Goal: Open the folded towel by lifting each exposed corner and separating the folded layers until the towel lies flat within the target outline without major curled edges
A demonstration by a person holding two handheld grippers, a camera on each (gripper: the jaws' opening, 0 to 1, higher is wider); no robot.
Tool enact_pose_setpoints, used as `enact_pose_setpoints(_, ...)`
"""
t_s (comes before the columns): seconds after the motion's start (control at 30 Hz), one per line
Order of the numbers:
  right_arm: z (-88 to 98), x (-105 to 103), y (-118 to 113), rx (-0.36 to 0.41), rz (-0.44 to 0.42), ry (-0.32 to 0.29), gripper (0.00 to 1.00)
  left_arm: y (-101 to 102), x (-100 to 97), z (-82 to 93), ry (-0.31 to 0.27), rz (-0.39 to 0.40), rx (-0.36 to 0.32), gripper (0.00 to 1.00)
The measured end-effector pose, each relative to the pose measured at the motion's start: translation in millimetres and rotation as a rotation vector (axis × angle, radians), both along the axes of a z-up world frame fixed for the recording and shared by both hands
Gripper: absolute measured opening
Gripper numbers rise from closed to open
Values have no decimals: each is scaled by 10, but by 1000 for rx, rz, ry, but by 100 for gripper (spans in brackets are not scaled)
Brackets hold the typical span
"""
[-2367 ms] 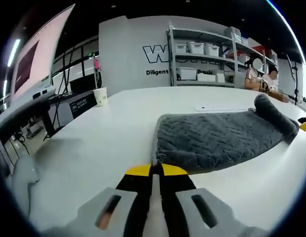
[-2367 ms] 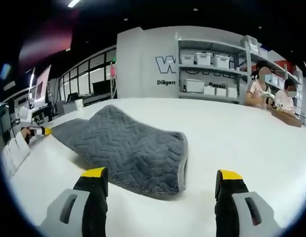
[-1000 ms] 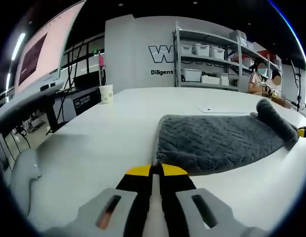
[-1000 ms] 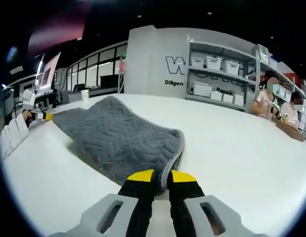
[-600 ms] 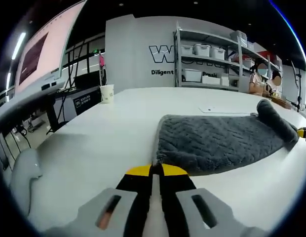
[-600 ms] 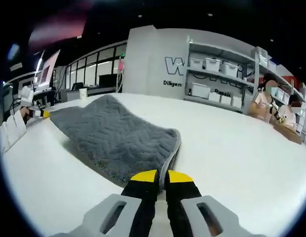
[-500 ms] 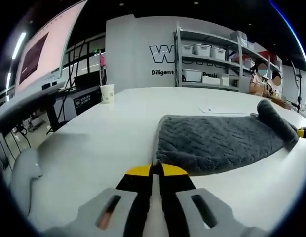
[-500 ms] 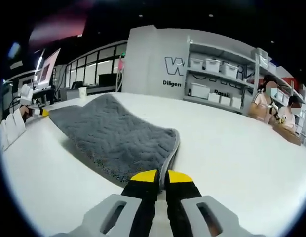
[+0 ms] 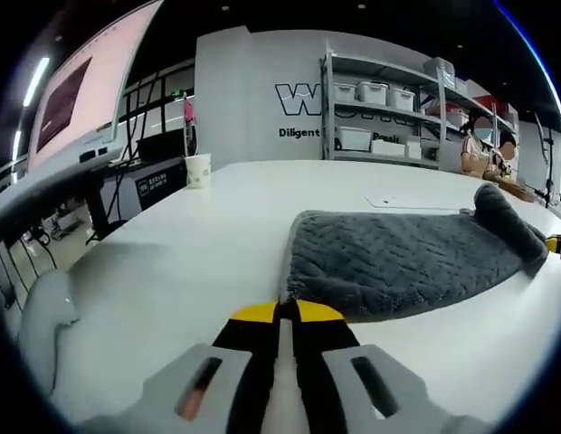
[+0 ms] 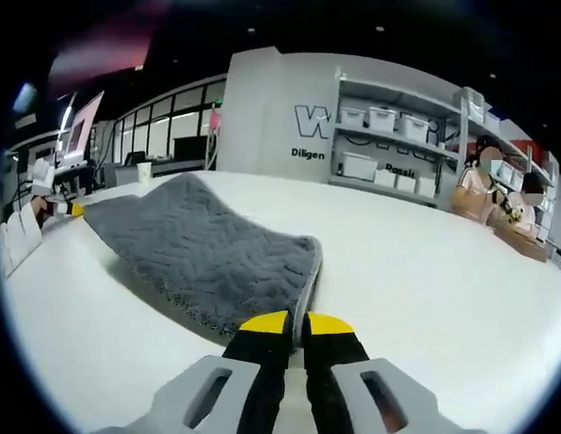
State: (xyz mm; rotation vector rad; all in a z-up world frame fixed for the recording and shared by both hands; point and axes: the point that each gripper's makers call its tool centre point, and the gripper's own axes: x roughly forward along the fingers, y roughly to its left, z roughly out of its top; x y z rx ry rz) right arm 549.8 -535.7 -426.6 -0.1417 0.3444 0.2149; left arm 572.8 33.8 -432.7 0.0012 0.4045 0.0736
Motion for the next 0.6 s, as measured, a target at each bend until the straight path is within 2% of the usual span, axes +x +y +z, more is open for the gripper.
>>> enact_pose_setpoints(0.6, -24, 24, -185, -18, -55, 5, 0, 43, 0, 1, -1, 9, -9, 5)
